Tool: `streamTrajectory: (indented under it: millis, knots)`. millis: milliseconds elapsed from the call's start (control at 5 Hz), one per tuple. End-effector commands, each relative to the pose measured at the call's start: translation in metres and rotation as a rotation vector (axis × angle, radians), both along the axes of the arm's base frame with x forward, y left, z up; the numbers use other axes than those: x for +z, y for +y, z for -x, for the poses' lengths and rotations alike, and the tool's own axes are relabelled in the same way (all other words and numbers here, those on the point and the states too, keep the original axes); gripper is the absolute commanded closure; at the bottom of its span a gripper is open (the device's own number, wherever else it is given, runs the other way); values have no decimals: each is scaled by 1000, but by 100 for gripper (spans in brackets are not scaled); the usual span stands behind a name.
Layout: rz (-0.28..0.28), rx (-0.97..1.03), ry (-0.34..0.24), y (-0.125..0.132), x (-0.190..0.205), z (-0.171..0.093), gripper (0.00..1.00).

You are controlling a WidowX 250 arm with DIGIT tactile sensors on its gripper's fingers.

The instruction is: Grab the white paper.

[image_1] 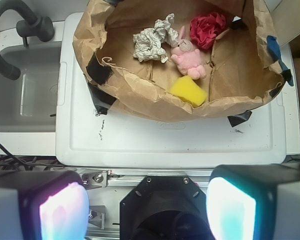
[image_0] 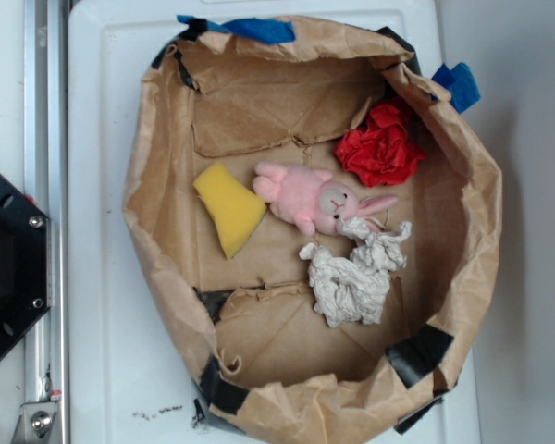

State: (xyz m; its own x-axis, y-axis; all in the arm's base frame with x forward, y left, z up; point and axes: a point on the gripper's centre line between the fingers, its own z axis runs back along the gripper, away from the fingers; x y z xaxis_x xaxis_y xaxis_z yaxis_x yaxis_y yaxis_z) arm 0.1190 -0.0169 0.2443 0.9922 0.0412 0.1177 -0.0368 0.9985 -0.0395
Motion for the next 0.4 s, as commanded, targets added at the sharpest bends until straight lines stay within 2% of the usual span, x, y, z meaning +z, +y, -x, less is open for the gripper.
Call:
streamTrajectory:
  millis: [0, 200]
  knots:
    - [0, 0, 0, 0, 0, 0, 0]
    - [28, 155, -24, -4, -8, -36, 0]
